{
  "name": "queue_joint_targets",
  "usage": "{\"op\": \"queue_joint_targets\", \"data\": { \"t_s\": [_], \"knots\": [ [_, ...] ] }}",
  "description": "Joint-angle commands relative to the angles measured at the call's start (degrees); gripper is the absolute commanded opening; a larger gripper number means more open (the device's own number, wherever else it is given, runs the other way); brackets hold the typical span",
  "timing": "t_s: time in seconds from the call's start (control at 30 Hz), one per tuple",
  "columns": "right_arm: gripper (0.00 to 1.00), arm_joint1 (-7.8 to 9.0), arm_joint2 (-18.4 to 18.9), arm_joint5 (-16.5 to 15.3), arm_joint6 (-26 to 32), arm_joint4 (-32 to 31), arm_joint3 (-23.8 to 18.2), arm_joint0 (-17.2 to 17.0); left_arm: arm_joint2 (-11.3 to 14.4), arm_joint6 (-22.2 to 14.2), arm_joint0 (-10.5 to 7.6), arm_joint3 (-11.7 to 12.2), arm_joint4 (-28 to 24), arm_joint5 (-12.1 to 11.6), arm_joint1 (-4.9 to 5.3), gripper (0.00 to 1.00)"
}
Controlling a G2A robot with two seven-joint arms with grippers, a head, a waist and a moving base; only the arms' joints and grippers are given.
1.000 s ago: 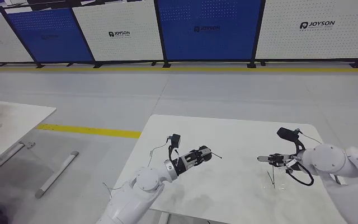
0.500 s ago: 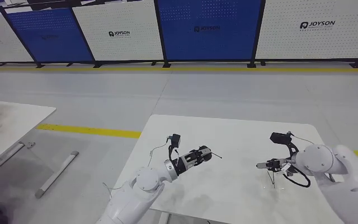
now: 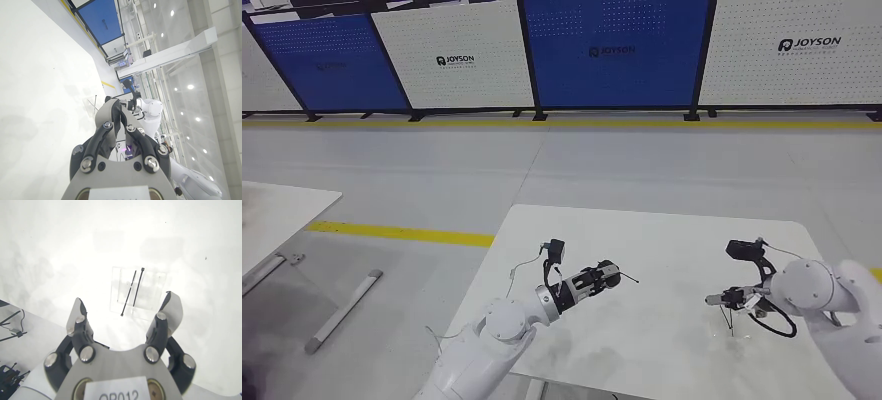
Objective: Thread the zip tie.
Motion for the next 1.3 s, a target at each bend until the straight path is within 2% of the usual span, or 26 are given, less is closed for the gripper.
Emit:
{"op": "queue_joint_targets", "data": {
  "t_s": [0.0, 0.07, 0.2, 0.4, 0.73, 0.97, 1.27],
  "knots": [
    [0.39, -0.03, -0.01, 1.02, 0.5, -0.15, 0.17, 0.07, 0.0, 0.0, 0.0, 0.0, 0.0, 0.0, 0.0, 0.0],
    [0.37, -0.19, -0.04, 2.98, 0.8, -0.19, 1.24, 0.47, 0.0, 0.0, 0.0, 0.0, 0.0, 0.0, 0.0, 0.0],
    [0.31, -0.67, -1.32, 4.12, 1.23, -0.61, 3.29, 1.5, 0.0, 0.0, 0.0, 0.0, 0.0, 0.0, 0.0, 0.0],
    [0.29, -1.71, -3.46, 4.14, 1.23, -1.77, 7.57, 3.44, 0.0, 0.0, 0.0, 0.0, 0.0, 0.0, 0.0, 0.0],
    [0.25, -3.86, -5.99, 4.14, 1.23, -1.88, 12.19, 6.08, 0.0, 0.0, 0.0, 0.0, 0.0, 0.0, 0.0, 0.0],
    [0.27, -5.27, -6.88, 4.14, 1.23, -2.54, 15.08, 7.13, 0.0, 0.0, 0.0, 0.0, 0.0, 0.0, 0.0, 0.0],
    [0.23, -6.44, -7.05, 4.14, 1.23, -3.86, 17.73, 7.84, 0.0, 0.0, 0.0, 0.0, 0.0, 0.0, 0.0, 0.0]
  ]
}}
